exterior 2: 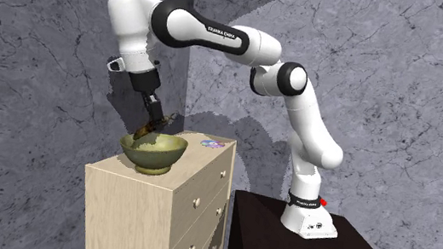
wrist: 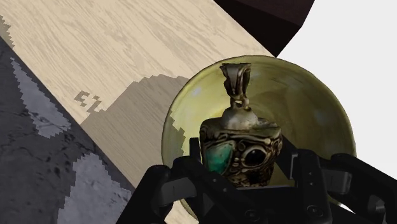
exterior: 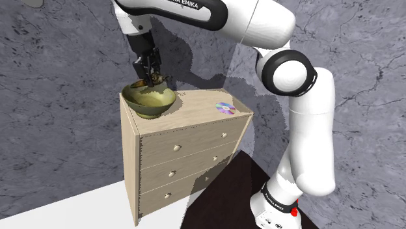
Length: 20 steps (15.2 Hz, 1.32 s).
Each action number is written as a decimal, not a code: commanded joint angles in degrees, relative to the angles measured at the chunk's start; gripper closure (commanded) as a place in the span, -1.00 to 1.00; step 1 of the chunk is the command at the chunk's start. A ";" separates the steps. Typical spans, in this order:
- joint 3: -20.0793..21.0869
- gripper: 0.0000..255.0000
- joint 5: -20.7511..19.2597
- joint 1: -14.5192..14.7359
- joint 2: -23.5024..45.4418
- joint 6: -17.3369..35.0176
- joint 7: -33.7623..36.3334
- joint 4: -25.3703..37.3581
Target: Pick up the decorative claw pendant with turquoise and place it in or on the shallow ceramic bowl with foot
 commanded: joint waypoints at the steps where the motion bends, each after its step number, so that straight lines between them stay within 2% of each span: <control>1: 0.07 1.00 0.24 -0.31 -0.70 1.86 0.36 -2.57; 2: 0.10 1.00 0.37 -0.48 -1.11 2.96 0.55 -4.09; 9: 0.10 1.00 0.37 -0.48 -1.11 2.96 0.55 -4.09; 10: 0.10 -1.00 0.37 -0.48 -1.11 2.96 0.55 -4.09; 15: 0.10 -1.00 0.37 -0.48 -1.11 2.96 0.55 -4.09; 17: -0.10 -1.00 -0.80 1.38 3.85 -3.70 -0.21 7.56; 18: -0.48 -1.00 -1.80 2.88 7.99 -8.33 -1.05 16.42; 20: -0.60 -1.00 -2.10 3.20 9.03 -9.96 -1.46 19.13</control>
